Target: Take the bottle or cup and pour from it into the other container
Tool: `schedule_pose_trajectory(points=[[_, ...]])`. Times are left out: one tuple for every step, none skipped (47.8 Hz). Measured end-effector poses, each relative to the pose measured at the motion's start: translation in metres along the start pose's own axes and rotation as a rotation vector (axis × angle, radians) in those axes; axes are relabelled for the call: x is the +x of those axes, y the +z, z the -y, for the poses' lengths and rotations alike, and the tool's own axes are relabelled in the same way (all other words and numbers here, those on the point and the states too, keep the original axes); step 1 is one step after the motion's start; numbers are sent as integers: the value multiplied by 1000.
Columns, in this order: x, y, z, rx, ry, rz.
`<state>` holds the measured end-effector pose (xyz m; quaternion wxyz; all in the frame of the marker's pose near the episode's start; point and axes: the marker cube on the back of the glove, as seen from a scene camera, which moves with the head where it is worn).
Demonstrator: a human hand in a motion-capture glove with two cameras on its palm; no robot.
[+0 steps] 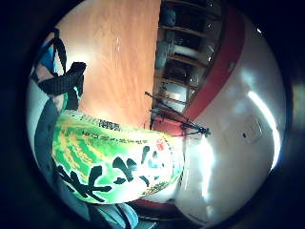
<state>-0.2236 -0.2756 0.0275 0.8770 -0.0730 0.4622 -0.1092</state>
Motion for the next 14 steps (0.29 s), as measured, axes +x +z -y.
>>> schedule_pose_trajectory(points=[[6,5,-2,-4,-51,-81],[11,8,-4,-9,-86,-132],[15,10,-5,-16,-104,-157],[18,11,-6,-22,-112,-166],[16,12,-6,-27,-115,-163],[11,11,-5,-30,-116,-153],[4,9,-4,-31,-115,-140],[0,9,-3,-32,-115,-130],[-1,9,-3,-33,-118,-127],[1,10,-4,-35,-123,-128],[5,12,-5,-35,-132,-132],[10,13,-5,-34,-141,-135],[13,14,-6,-32,-148,-136],[15,15,-6,-31,-152,-137]])
